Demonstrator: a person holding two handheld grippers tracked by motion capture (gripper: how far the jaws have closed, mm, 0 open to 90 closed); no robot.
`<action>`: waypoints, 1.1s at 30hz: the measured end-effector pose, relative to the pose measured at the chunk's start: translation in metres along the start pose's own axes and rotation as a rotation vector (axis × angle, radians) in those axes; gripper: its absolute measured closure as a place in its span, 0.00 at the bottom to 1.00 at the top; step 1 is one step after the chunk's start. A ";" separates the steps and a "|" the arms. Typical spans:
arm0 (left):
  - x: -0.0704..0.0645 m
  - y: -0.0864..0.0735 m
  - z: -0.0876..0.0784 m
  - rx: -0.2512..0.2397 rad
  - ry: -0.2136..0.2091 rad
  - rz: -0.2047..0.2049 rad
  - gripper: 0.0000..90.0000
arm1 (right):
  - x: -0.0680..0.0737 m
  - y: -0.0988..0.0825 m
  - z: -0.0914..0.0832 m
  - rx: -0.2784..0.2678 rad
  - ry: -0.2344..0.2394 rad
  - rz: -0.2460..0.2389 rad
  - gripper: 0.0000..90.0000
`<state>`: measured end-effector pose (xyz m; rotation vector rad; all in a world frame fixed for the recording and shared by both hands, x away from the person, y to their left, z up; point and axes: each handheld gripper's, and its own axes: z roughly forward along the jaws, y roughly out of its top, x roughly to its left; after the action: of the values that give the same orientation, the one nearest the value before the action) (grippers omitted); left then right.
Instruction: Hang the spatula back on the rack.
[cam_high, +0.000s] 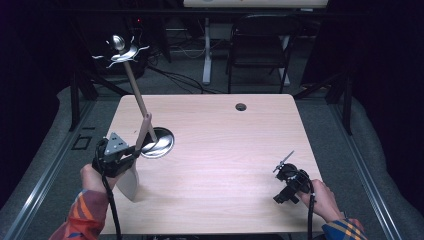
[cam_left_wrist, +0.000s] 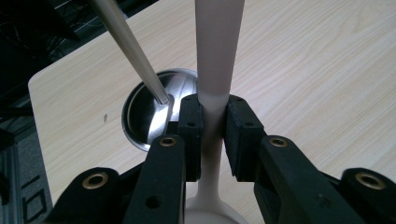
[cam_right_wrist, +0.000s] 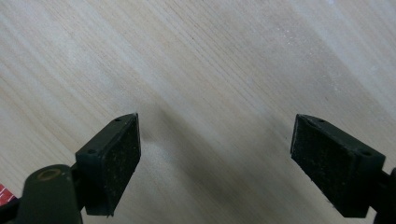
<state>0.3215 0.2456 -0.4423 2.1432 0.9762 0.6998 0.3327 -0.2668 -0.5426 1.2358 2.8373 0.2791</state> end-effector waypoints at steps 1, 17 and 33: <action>0.001 0.000 -0.001 0.001 -0.002 -0.003 0.86 | 0.000 0.000 0.000 0.009 -0.006 -0.002 0.18; 0.012 0.007 -0.004 -0.056 0.014 -0.046 0.86 | -0.002 -0.006 -0.003 -0.015 -0.017 0.028 0.18; 0.021 0.010 -0.008 -0.114 0.052 -0.104 0.86 | -0.001 -0.003 -0.001 0.003 -0.009 0.025 0.18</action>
<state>0.3323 0.2602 -0.4254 1.9697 1.0420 0.7457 0.3314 -0.2696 -0.5420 1.2705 2.8175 0.2702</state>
